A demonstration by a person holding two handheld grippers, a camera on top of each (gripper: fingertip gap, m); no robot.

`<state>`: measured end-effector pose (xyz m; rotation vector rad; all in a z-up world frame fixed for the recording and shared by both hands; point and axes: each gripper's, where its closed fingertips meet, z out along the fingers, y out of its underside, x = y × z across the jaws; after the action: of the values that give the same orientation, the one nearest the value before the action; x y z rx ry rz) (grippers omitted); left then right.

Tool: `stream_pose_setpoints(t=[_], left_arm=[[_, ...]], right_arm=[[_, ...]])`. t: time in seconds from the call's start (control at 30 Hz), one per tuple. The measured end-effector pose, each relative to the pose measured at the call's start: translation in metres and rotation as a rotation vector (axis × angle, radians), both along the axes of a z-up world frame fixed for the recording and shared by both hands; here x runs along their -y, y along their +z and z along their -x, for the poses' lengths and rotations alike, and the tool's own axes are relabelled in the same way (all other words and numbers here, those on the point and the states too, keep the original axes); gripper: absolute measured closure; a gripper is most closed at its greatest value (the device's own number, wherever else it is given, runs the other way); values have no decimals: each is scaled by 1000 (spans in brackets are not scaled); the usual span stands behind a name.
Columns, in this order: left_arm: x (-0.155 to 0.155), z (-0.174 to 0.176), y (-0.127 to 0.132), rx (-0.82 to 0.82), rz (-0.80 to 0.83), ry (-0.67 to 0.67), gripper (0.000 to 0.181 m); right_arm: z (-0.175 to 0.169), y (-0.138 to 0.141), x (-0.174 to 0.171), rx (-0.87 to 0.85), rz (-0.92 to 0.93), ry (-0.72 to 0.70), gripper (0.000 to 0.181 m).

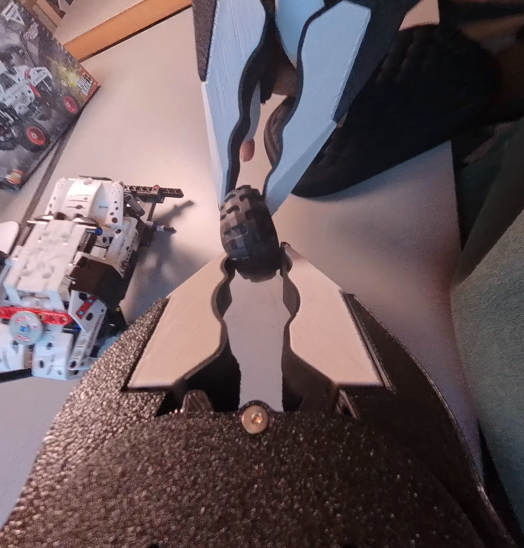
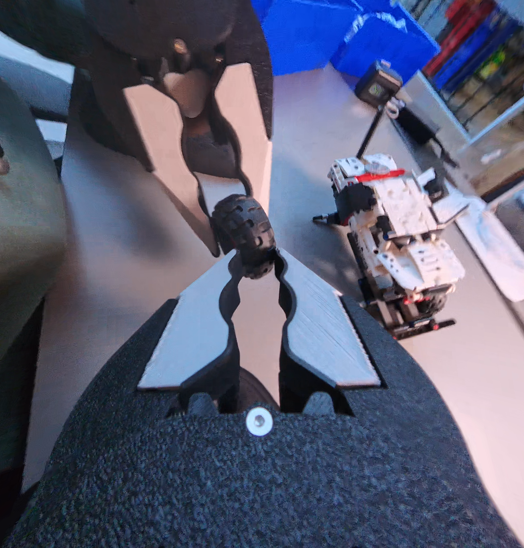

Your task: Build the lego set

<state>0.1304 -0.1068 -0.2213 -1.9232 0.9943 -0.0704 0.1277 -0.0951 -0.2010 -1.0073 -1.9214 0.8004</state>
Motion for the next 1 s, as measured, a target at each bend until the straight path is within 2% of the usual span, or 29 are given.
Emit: stream_pose_setpoints(t=[0.07, 0.17, 0.43, 0.57, 0.7, 0.83, 0.9, 0.97, 1.0], left_arm=[[0, -1, -3, 82, 38, 23, 154], [0, 1, -7, 134, 97, 44, 155], [-10, 12, -1, 393, 263, 141, 156], [-12, 13, 6, 605, 364, 176, 156], [-16, 19, 31, 934, 474, 133, 156], [-18, 18, 46, 1127, 556, 79, 156], [-18, 15, 48, 1134, 558, 56, 156], [-16, 12, 54, 1125, 541, 22, 156], [-15, 10, 57, 1115, 529, -1, 156]], right_arm=[[1, -4, -3, 41, 141, -47, 164], [3, -12, -4, 108, 194, -88, 165], [17, -10, -15, 224, 451, -193, 169], [22, -5, -20, 215, 563, -245, 169], [29, 16, -25, 69, 641, -293, 165], [28, 33, -27, -23, 490, -282, 163], [25, 35, -26, -13, 485, -266, 158], [20, 42, -25, 11, 643, -212, 157], [18, 45, -26, 46, 755, -180, 149]])
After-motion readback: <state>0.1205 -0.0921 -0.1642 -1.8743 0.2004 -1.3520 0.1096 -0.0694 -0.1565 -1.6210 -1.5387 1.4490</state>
